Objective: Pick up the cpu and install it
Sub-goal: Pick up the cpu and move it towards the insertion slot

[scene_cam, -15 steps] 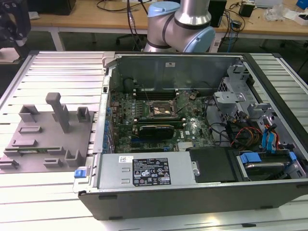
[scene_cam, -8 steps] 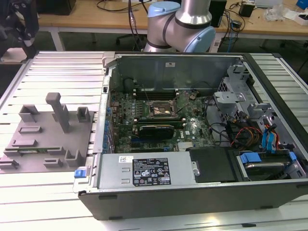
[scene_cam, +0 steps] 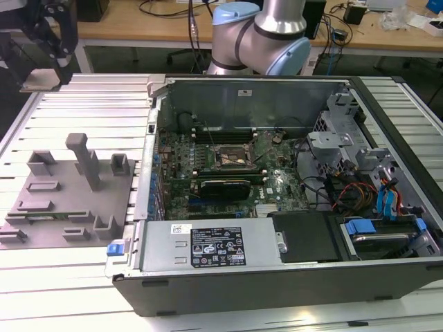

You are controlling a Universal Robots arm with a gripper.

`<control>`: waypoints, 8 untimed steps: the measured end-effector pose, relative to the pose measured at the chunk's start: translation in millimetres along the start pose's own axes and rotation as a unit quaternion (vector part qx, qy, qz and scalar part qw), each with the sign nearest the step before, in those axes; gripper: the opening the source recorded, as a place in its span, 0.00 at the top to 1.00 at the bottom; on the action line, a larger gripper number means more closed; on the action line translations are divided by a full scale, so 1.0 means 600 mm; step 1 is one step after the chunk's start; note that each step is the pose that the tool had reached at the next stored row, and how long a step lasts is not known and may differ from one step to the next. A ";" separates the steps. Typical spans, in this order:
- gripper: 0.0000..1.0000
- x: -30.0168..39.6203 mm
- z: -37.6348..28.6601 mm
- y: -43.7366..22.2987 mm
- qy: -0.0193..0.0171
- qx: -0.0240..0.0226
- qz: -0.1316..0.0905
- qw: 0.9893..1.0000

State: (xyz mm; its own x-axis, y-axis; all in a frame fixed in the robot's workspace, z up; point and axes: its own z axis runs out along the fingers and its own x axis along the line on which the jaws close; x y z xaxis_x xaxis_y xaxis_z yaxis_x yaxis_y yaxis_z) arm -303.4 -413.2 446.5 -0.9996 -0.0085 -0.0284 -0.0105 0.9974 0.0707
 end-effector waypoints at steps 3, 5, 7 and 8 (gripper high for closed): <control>0.46 -0.013 0.000 0.000 0.000 0.000 0.000 1.000; 0.46 -0.022 0.001 0.000 0.000 0.000 0.000 1.000; 0.46 -0.030 0.001 0.000 0.000 0.000 0.000 1.000; 0.46 -0.034 0.001 0.000 0.000 0.000 0.000 1.000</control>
State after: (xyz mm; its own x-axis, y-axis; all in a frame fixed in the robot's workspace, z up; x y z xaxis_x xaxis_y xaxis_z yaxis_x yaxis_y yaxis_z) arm -282.8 -413.2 446.5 -0.9996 -0.0087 -0.0284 -0.0107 0.9974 0.0708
